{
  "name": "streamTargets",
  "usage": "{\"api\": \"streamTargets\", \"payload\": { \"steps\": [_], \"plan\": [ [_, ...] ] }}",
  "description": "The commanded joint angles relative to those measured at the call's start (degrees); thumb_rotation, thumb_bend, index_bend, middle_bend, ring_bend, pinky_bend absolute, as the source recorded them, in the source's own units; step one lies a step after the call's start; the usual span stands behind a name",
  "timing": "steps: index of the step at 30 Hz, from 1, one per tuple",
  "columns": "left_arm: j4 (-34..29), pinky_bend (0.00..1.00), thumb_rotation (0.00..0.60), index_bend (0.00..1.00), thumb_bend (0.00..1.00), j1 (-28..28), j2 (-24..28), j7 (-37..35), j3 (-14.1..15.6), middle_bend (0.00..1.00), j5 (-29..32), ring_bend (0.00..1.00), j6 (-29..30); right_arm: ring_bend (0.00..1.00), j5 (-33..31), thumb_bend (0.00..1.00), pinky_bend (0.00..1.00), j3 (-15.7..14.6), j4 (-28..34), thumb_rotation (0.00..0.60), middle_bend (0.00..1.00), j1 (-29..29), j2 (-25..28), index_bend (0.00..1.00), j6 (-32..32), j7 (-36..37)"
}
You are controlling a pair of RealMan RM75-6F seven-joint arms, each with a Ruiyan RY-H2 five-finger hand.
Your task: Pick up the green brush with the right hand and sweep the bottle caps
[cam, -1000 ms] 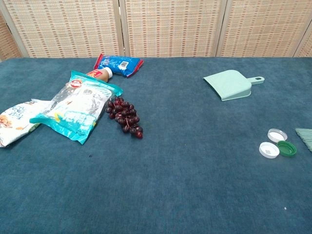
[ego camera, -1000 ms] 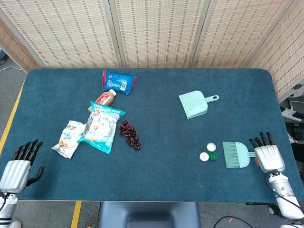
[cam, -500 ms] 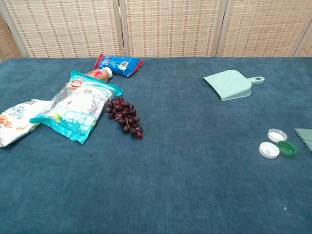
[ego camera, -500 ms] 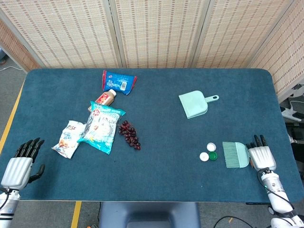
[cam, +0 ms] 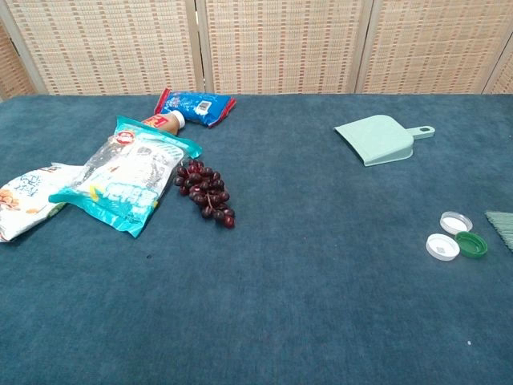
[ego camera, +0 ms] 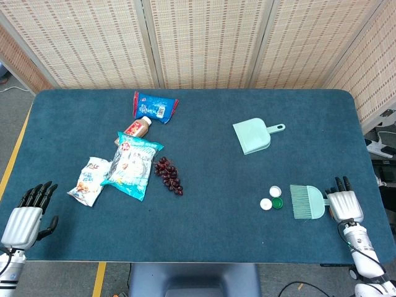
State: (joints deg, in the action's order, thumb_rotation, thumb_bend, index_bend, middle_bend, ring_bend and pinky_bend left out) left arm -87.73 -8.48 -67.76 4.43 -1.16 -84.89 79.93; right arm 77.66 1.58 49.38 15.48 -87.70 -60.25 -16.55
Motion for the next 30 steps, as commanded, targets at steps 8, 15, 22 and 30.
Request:
{"api": "streamTargets", "payload": {
  "steps": [8,15,22,30],
  "plan": [
    [0.35,0.10,0.600,0.00,0.43,-0.40,0.18,0.30,-0.27,0.00,0.66,0.00,-0.78,0.09,-0.59,0.30,0.00,0.15,-0.72,0.600,0.40,-0.03,-0.50,0.45,0.83,-0.56],
    [-0.29,0.10,0.600,0.00,0.43,-0.55,-0.35,1.82,-0.52,0.00,1.41,0.00,-1.01,0.17,-0.58,0.33,0.00,0.25,-1.49,0.600,0.49,-0.16,-1.11,0.54,0.79,0.49],
    [-0.81,0.10,0.600,0.00,0.43,-0.59,-0.01,2.00,-0.53,0.00,1.43,0.00,-0.99,0.32,-1.40,0.55,0.00,0.78,-2.18,0.600,0.66,-0.27,-2.04,0.69,1.89,3.10],
    [-1.11,0.10,0.600,0.00,0.43,-0.40,0.25,2.02,-0.47,0.00,1.33,0.00,-0.59,0.43,0.16,0.64,0.00,0.76,-1.85,0.600,0.79,-0.43,-1.41,0.84,-0.29,6.28]
  ]
}}
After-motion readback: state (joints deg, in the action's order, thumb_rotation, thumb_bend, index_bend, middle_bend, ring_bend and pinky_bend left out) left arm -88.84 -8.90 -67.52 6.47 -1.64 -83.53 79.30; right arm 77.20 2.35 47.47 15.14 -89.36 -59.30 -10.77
